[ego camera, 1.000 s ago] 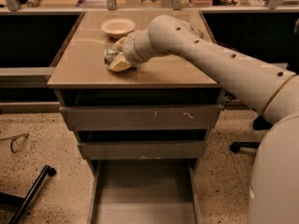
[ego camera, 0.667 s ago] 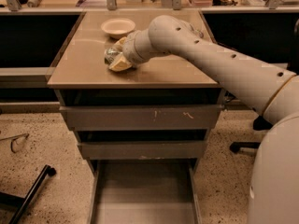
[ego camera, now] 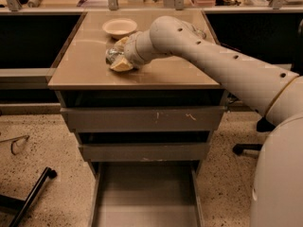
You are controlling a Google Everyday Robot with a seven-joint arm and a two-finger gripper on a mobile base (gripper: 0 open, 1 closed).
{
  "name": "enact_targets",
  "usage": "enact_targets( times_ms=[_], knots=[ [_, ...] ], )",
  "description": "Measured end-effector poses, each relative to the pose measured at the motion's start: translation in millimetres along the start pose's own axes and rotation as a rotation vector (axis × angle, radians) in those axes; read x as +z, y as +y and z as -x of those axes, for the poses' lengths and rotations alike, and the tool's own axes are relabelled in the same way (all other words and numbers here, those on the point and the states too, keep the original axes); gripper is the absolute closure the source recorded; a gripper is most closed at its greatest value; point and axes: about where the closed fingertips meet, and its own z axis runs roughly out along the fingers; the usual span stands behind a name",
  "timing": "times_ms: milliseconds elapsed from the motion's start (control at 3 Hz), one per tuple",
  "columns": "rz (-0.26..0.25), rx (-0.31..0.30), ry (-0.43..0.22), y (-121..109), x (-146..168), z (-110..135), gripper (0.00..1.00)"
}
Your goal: Pick 7up can from bottom drawer and place on counter
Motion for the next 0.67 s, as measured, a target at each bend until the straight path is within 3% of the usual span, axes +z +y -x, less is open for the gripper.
enact_targets(
  times_ms=[333,667],
  knots=[
    [0.0,0.0,0.0,0.0,0.0,0.0,0.0],
    [0.0,0.0,0.0,0.0,0.1,0.0,0.0]
  ],
)
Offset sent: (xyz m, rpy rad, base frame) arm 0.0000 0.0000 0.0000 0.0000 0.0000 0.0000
